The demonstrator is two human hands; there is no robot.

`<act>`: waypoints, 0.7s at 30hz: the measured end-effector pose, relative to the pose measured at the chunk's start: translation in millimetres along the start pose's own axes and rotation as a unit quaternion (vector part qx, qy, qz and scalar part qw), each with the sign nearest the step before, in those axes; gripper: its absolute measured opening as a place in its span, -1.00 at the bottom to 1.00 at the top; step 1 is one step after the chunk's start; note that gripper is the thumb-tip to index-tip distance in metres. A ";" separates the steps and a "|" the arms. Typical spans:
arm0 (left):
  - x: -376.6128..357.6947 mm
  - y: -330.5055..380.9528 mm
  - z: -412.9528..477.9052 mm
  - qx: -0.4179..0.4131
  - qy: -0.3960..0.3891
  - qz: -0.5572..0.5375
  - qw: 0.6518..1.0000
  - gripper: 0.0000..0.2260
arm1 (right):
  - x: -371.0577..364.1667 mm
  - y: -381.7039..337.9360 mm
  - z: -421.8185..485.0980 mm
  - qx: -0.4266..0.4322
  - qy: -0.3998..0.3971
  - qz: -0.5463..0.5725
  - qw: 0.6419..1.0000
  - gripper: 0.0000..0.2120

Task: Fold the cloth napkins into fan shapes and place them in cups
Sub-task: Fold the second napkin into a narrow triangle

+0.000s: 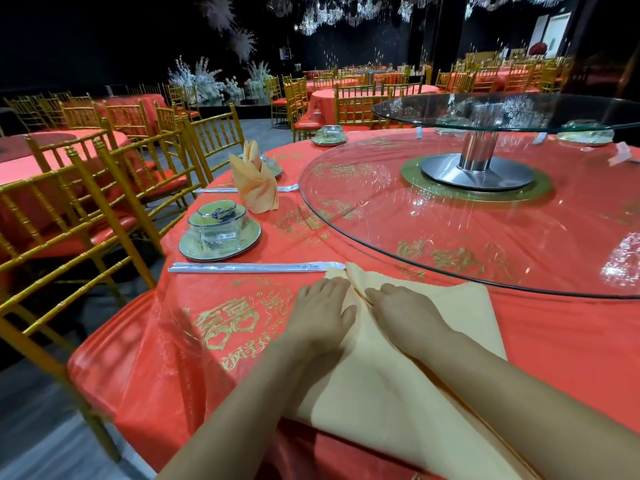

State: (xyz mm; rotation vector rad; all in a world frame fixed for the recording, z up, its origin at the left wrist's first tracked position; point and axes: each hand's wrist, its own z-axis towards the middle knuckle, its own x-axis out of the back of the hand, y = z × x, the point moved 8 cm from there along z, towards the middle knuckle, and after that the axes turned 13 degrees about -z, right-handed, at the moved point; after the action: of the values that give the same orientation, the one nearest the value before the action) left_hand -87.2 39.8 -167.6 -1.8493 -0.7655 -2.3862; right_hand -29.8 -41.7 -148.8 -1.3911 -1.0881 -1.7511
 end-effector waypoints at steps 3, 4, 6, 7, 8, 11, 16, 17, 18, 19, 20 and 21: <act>0.1 1.6 -0.3 -0.003 0.001 0.007 1.000 -0.20 | -0.3 5.9 0.1 -0.004 0.005 0.073 0.997 -0.74; 0.3 2.1 -0.5 -0.002 -0.001 0.008 1.000 -0.20 | 1.2 8.7 -1.2 -0.009 0.012 0.102 0.995 -0.73; -0.4 2.5 -0.9 0.001 -0.006 0.009 1.000 -0.18 | 3.1 12.3 -4.7 -0.015 0.022 0.136 0.990 -0.68; -0.7 2.3 -0.9 0.003 -0.007 0.008 1.000 -0.17 | 3.1 12.4 -5.5 -0.014 0.019 0.133 0.991 -0.66; -0.9 2.1 -1.0 0.005 -0.008 0.007 1.000 -0.17 | 3.0 11.6 -5.9 -0.010 0.016 0.123 0.992 -0.65; -1.4 2.4 -0.6 0.000 -0.010 0.010 1.000 -0.17 | 4.4 9.2 -4.1 -0.004 0.024 0.117 0.993 -0.63; -2.2 2.9 -1.0 -0.010 -0.014 0.011 1.000 -0.20 | -1.3 3.9 0.6 -0.001 -0.003 0.043 0.999 -0.72; -2.0 3.0 -1.3 -0.010 -0.013 0.006 1.000 -0.24 | -1.7 2.9 1.9 -0.003 -0.007 0.030 1.000 -0.73; -1.5 2.1 -1.4 -0.006 -0.011 -0.005 1.000 -0.31 | -1.2 2.5 3.1 -0.006 -0.009 0.019 1.000 -0.73; -0.6 0.7 -1.0 0.002 -0.008 -0.021 1.000 -0.40 | -0.9 2.7 4.4 -0.011 -0.010 0.007 1.000 -0.73; 0.3 -0.4 -1.2 0.009 -0.004 -0.038 0.999 -0.48 | -0.4 3.2 5.4 -0.016 -0.011 -0.006 1.000 -0.74; 0.5 -0.8 -1.3 0.010 -0.001 -0.050 0.999 -0.51 | -0.3 3.4 6.1 -0.020 -0.014 -0.019 1.000 -0.74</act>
State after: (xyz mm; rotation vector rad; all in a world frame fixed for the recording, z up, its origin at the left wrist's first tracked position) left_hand -88.8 40.2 -167.6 -1.8498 -0.9000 -2.4243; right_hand -24.1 -37.9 -147.8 -1.4309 -1.1064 -1.7950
